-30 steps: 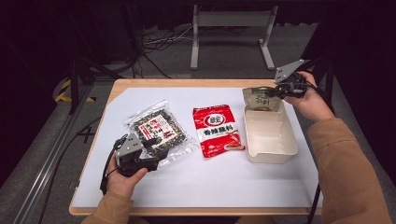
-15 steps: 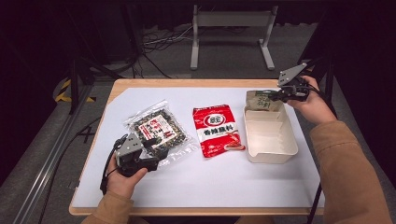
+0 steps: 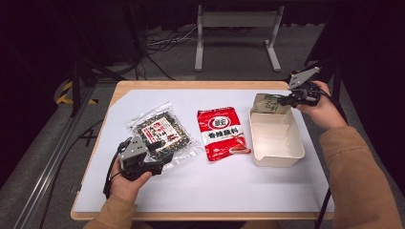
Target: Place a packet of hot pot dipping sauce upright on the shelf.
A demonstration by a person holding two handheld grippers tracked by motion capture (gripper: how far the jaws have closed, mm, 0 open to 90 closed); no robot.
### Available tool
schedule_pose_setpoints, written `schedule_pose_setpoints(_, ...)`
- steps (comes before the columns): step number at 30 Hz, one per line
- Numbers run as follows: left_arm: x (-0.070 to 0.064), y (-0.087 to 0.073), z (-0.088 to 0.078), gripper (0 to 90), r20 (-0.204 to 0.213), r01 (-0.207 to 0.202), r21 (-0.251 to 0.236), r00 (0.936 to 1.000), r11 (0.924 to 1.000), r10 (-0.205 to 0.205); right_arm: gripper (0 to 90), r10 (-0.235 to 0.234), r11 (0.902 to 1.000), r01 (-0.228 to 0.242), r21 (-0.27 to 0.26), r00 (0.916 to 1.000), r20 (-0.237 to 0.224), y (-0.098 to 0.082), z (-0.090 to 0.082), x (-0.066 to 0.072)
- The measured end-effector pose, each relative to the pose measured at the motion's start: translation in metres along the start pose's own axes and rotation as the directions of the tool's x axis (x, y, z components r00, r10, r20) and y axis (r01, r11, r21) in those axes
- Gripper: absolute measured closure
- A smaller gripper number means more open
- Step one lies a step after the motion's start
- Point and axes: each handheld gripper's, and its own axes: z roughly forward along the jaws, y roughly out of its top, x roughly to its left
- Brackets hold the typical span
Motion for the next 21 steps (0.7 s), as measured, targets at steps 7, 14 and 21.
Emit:
schedule_pose_setpoints(7,-0.001,0.001,0.002,35.5,0.004,0.0,0.003,1.0,1.0,0.0,64.5,0.044,0.998,-0.042,-0.048,0.9987,0.027,-0.001,-0.007,0.003)
schedule_pose_setpoints(14,-0.001,0.002,0.004,35.2,0.009,-0.001,0.003,1.0,1.0,0.001,56.8,0.038,0.9956,-0.035,-0.087,0.9988,0.03,0.003,-0.014,0.009)
schedule_pose_setpoints(21,0.0,0.002,0.003,34.8,0.011,0.005,0.001,0.9999,1.0,-0.005,50.8,0.054,0.9879,-0.047,-0.148,0.9975,0.046,0.013,-0.024,0.017)
